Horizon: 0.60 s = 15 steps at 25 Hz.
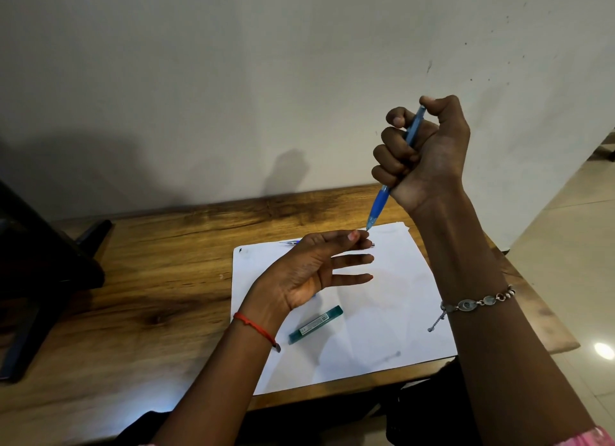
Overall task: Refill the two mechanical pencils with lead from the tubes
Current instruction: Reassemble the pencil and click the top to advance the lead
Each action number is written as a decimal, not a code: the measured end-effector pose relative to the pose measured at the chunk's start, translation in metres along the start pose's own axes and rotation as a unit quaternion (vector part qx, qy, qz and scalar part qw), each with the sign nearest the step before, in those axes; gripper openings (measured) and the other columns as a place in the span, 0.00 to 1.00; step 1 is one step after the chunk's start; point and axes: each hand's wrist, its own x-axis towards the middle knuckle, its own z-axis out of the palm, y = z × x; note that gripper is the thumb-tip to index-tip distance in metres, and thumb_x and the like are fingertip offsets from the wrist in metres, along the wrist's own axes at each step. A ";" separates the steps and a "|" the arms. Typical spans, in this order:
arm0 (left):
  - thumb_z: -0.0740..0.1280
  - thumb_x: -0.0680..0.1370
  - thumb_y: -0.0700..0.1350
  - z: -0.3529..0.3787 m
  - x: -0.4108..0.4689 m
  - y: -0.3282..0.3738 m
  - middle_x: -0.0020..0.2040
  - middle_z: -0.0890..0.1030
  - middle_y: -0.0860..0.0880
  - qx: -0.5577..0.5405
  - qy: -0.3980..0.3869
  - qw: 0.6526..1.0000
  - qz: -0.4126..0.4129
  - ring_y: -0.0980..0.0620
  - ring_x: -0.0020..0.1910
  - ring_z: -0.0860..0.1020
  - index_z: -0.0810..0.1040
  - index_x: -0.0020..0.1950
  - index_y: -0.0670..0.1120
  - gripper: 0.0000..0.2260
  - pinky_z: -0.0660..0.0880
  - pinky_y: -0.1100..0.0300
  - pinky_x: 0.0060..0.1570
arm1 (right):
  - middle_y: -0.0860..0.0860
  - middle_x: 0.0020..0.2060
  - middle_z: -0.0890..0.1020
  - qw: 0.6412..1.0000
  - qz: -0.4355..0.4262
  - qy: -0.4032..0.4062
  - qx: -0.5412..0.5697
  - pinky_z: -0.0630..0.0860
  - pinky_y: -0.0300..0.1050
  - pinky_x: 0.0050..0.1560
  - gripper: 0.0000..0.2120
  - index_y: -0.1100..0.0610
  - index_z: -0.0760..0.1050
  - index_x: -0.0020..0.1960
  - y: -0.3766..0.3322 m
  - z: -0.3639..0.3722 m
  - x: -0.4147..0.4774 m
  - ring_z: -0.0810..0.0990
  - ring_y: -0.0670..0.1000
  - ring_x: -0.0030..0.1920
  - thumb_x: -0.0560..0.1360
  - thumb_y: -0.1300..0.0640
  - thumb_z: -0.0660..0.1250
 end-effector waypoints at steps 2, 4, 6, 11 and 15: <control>0.62 0.76 0.40 0.000 0.000 0.000 0.37 0.84 0.51 0.003 0.001 1.000 0.001 0.53 0.37 0.83 0.81 0.44 0.43 0.08 0.82 0.54 0.39 | 0.46 0.17 0.56 1.000 -0.005 0.001 -0.003 0.48 0.35 0.24 0.21 0.56 0.65 0.30 0.000 0.000 0.000 0.51 0.45 0.19 0.76 0.47 0.48; 0.62 0.77 0.40 0.000 0.000 0.000 0.37 0.84 0.51 0.007 0.001 1.000 0.001 0.53 0.37 0.83 0.81 0.44 0.43 0.07 0.82 0.54 0.40 | 0.46 0.17 0.56 1.000 -0.007 0.001 -0.007 0.48 0.35 0.24 0.21 0.56 0.66 0.30 0.000 0.001 -0.001 0.51 0.45 0.20 0.76 0.47 0.48; 0.62 0.77 0.40 0.000 0.000 0.000 0.37 0.84 0.51 0.010 0.001 1.000 0.000 0.53 0.37 0.83 0.81 0.45 0.43 0.08 0.82 0.54 0.40 | 0.46 0.17 0.56 1.000 -0.008 0.002 -0.009 0.48 0.35 0.25 0.21 0.56 0.66 0.30 -0.001 0.001 -0.001 0.51 0.45 0.20 0.76 0.47 0.48; 0.62 0.77 0.40 0.000 0.001 0.000 0.37 0.84 0.51 0.012 0.002 1.000 -0.001 0.53 0.37 0.83 0.81 0.44 0.43 0.07 0.82 0.54 0.39 | 0.46 0.17 0.56 1.000 -0.008 0.007 -0.006 0.49 0.33 0.24 0.20 0.56 0.65 0.30 -0.001 0.000 -0.001 0.51 0.46 0.19 0.76 0.47 0.48; 0.63 0.76 0.40 0.000 0.000 -0.001 0.37 0.84 0.51 0.011 0.003 1.000 -0.004 0.53 0.37 0.83 0.81 0.44 0.44 0.07 0.82 0.54 0.40 | 0.46 0.17 0.56 1.000 -0.008 0.009 -0.009 0.49 0.33 0.24 0.20 0.56 0.65 0.30 -0.002 0.001 -0.001 0.50 0.45 0.19 0.76 0.48 0.47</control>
